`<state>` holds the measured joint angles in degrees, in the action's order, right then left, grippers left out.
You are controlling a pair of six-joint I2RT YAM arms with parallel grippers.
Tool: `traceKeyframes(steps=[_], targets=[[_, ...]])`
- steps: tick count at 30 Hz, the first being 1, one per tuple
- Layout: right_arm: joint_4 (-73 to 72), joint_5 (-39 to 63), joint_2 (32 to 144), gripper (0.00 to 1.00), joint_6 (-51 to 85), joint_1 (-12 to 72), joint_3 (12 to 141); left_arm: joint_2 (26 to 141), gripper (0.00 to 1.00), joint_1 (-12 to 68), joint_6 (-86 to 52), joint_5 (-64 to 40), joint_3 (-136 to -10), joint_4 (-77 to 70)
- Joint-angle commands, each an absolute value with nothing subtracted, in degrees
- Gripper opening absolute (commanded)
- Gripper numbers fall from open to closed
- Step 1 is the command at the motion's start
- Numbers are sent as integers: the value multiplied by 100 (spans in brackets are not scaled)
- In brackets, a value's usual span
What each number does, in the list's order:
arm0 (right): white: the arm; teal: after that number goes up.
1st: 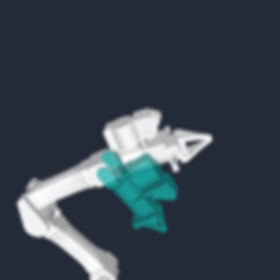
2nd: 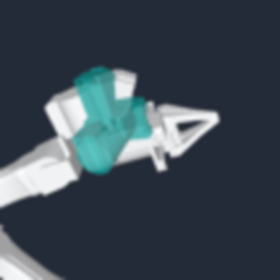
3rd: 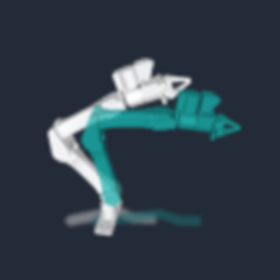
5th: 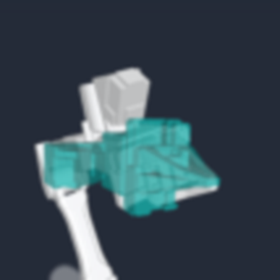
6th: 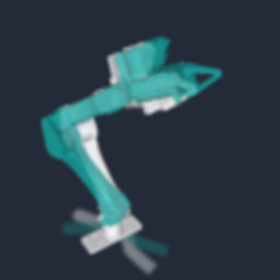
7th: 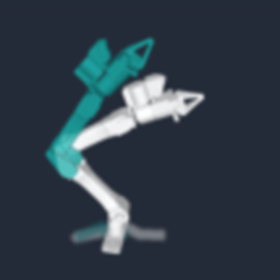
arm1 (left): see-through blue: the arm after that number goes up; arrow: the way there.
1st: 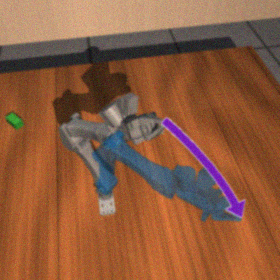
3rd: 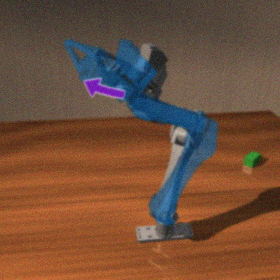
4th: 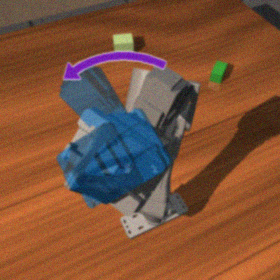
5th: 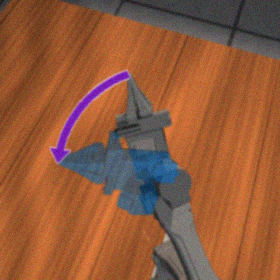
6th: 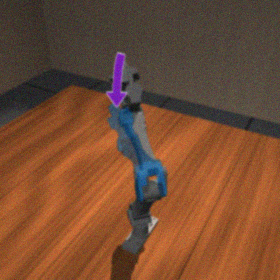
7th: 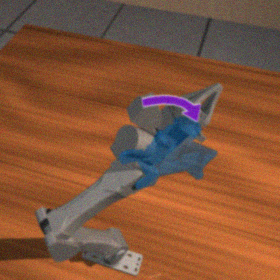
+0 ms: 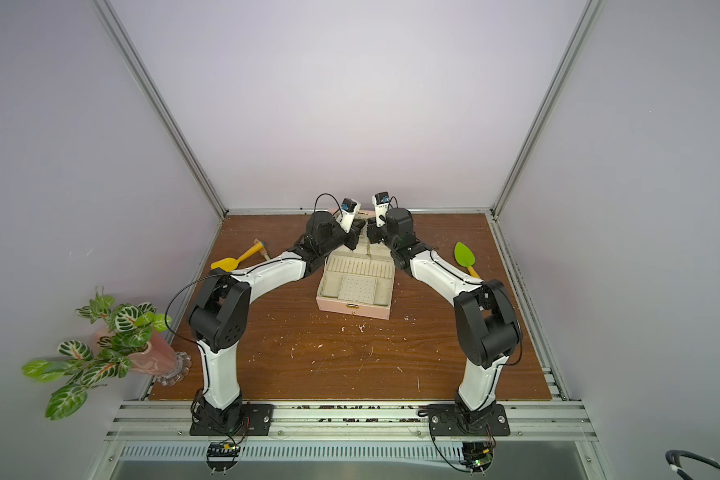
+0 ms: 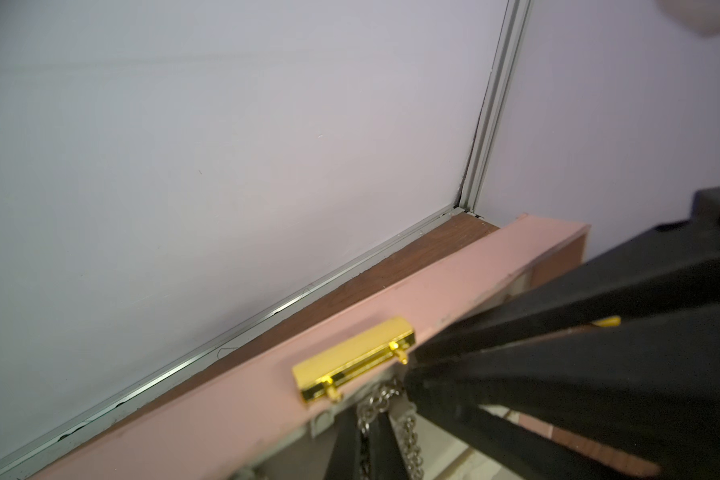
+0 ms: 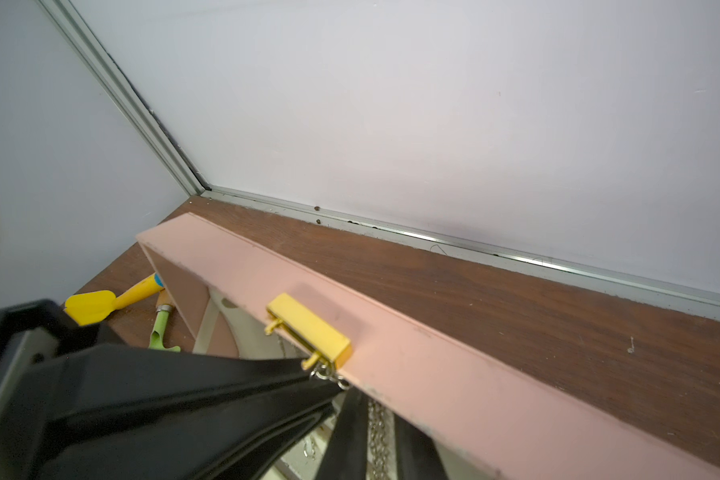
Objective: Put jewelry chain into jewelry box
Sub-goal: Hang the necklace on the jewelry box clasp, then close the fastener on the jewelry box.
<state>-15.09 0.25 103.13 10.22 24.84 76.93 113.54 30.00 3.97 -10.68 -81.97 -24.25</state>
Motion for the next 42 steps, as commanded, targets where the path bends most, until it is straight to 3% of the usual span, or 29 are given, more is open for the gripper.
traceKeyframes(steps=[1,4,15,23,27,33,42], targets=[[-1489,18,10273,18,1105,2439,7792,11478,8,2953,375,-976,-8416,-2358],[-1518,54,10134,18,1119,2430,7639,11470,8,2953,330,-884,-8395,-2302],[-1802,713,9125,28,1187,2316,6564,11399,23,2953,320,-883,-8286,-2275],[-1848,1076,8243,46,386,2181,6075,10967,30,2953,331,-1001,-7828,-2387],[-1147,1317,8477,57,-413,2054,6839,10515,37,2953,359,-1236,-7382,-2559],[197,1997,9335,82,-2017,2008,8284,9984,49,2935,458,-1590,-6614,-2823],[2640,2347,10831,87,-3813,2021,10841,9420,56,2860,425,-1952,-5599,-3253]])
